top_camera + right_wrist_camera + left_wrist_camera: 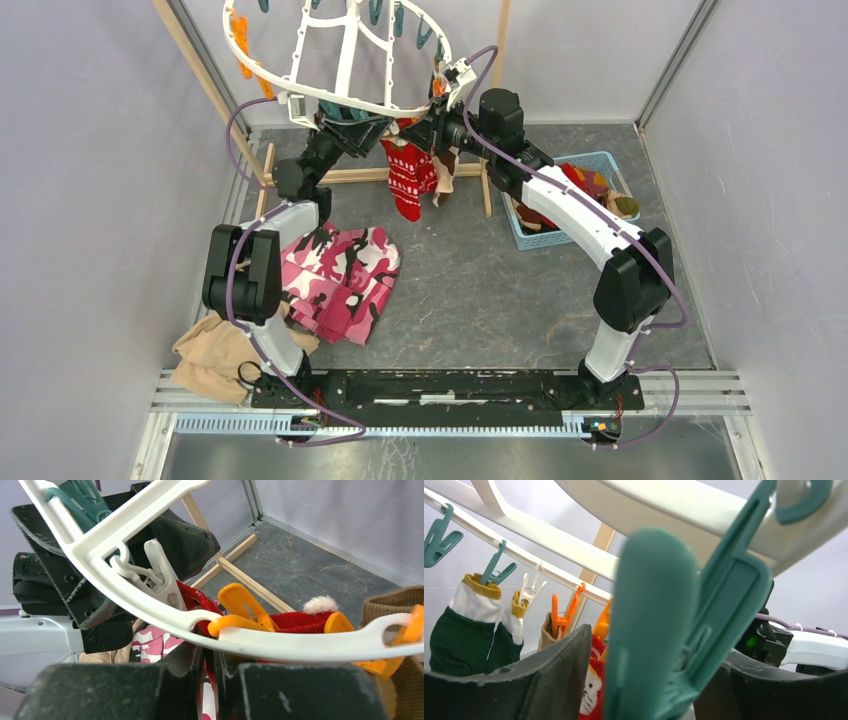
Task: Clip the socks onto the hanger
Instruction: Clamp the sock onto the hanger.
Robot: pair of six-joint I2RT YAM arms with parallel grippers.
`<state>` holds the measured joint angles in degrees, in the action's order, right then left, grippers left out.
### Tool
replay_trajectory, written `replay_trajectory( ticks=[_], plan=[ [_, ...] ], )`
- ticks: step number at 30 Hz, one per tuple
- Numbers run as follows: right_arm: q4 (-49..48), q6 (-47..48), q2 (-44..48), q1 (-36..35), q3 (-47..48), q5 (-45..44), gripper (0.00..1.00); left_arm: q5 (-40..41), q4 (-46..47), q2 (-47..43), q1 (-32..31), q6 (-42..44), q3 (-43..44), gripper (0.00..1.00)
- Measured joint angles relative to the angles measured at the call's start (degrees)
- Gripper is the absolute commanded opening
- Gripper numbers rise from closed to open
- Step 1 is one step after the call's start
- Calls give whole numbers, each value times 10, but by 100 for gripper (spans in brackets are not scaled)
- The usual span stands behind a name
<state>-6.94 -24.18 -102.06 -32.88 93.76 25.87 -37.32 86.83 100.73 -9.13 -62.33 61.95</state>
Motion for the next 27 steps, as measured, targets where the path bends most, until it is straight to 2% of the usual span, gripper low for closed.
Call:
replay_trajectory(
  ticks=[11,15,20,27],
  plan=[
    [-9,4,0,4,-9,2,17,11,1,-20,2,0,-20,92],
    [-12,9,3,6,-21,2,17,13,0,-24,7,0,-31,93],
    [-12,18,13,8,-41,3,22,13,1,-34,12,1,-36,94],
    [-12,26,33,8,-65,9,23,13,1,-43,13,1,-44,94]
  ],
)
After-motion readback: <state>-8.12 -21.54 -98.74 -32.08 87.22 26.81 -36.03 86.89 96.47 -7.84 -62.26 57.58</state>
